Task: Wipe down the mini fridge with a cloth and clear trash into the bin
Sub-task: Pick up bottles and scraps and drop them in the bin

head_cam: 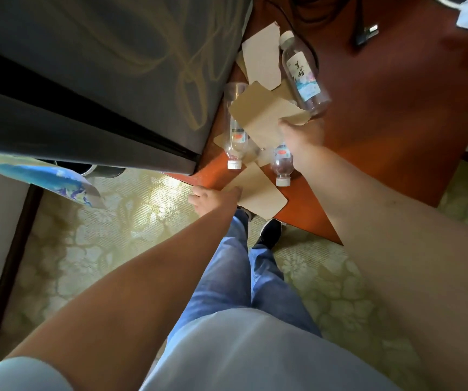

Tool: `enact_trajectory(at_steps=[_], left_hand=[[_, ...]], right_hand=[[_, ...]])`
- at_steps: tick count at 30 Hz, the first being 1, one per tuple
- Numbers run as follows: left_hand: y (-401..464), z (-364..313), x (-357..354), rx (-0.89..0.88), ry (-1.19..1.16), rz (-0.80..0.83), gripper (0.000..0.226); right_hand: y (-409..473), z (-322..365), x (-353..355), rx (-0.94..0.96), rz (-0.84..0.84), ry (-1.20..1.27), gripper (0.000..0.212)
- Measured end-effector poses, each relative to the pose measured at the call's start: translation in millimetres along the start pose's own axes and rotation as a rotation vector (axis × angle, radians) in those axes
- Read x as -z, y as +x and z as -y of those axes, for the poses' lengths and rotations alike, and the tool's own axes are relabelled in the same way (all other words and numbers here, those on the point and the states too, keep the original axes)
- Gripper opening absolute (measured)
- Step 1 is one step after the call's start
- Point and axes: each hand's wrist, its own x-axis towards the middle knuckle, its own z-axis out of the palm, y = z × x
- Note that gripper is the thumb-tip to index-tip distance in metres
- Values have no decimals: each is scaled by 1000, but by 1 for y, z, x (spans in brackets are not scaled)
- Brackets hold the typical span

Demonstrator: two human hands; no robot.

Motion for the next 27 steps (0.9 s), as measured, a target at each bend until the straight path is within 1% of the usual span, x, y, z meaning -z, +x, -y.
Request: enact_trajectory(at_steps=[4, 6, 9, 11, 14, 17, 20, 23, 27], left_hand=[[7, 5, -5, 39, -89, 59, 92], [11, 7, -5, 32, -181, 124, 85], [13, 11, -2, -1, -294, 187, 70], [11, 14, 1, -25, -349, 208, 64], [3, 18, 10, -54, -341, 234, 58], [-8, 23, 22, -138, -261, 236, 36], [-22, 28, 38, -141, -289, 269, 6], [-32, 35, 54, -62, -389, 346, 13], [-34, 46, 78, -53, -451, 420, 13]], right_hand=[[4, -1, -1, 65, 40, -14, 53], [3, -3, 2, 90, 62, 7, 46], [-4, -10, 12, 66, 78, 71, 40], [-11, -13, 22, 47, 106, 96, 34], [-28, -12, 41, 14, 149, 137, 23], [-49, -11, 61, -9, 175, 199, 17], [-68, -14, 77, -4, 200, 157, 24], [-85, -18, 86, -22, 255, 86, 25], [-107, -28, 83, -41, 409, -103, 19]])
